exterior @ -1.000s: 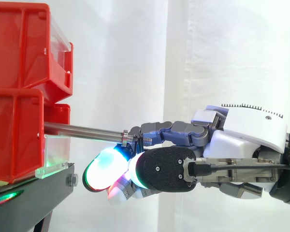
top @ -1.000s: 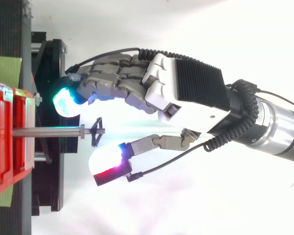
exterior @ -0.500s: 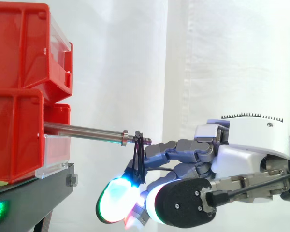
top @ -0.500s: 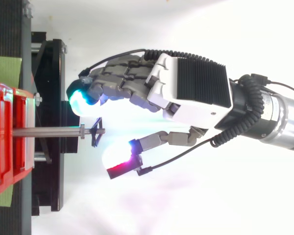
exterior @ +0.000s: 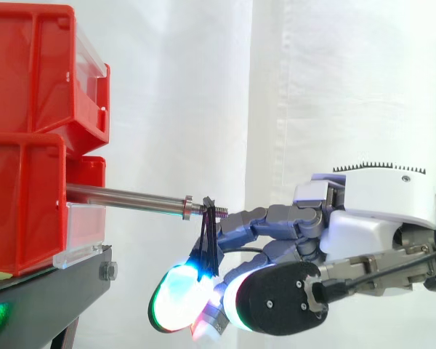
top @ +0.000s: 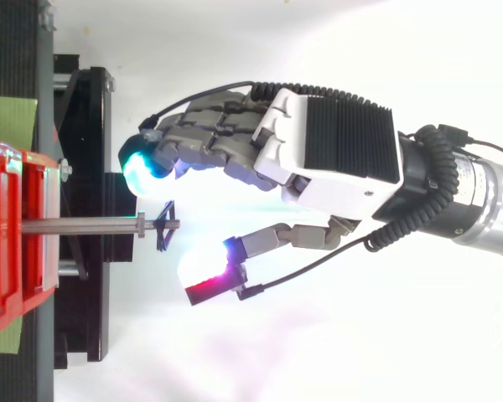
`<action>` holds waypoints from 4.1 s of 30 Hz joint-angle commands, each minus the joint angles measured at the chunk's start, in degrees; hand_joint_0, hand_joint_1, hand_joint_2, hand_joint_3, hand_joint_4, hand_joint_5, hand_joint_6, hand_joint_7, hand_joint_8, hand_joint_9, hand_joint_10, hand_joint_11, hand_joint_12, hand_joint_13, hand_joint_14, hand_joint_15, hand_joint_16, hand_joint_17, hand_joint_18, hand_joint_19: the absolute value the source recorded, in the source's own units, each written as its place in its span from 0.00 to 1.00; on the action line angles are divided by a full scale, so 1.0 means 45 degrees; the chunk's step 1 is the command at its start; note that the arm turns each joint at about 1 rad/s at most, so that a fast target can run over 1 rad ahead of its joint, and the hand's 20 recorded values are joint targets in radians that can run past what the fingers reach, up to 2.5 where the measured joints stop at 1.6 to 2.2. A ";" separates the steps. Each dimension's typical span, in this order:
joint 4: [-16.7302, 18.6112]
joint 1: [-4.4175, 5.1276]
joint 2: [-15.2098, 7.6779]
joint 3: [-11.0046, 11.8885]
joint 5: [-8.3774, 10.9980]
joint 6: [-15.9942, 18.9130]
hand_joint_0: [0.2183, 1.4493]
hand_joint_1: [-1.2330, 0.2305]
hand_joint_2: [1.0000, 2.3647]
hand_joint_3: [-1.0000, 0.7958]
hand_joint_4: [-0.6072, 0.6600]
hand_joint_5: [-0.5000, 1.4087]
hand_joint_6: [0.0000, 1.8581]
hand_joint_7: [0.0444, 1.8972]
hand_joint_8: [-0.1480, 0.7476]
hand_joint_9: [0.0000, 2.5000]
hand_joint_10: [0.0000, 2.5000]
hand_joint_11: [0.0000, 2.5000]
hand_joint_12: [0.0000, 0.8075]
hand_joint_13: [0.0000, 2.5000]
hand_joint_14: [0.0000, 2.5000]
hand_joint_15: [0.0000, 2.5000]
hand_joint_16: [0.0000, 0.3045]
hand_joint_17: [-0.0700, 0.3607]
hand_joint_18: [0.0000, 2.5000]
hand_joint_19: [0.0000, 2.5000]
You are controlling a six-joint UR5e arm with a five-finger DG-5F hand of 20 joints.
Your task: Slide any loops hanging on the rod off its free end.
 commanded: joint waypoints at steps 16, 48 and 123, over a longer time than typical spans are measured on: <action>0.0097 -0.0001 0.0011 0.0251 -0.0644 0.0002 0.29 0.44 0.00 0.32 0.68 0.19 0.27 0.58 0.47 0.24 0.01 0.18 0.42 0.23 0.00 0.12 0.15 0.40 0.20 0.12; 0.0058 -0.0020 0.0264 0.0349 -0.0781 -0.0056 0.31 0.40 0.01 0.34 0.64 0.19 0.31 0.56 0.47 0.25 0.01 0.19 0.42 0.24 0.00 0.12 0.15 0.40 0.22 0.13; -0.0138 -0.0255 0.0264 0.0349 -0.1367 -0.0115 0.30 0.35 0.01 0.46 0.56 0.19 0.51 0.44 0.49 0.32 0.01 0.28 0.44 0.29 0.01 0.17 0.15 0.41 0.26 0.15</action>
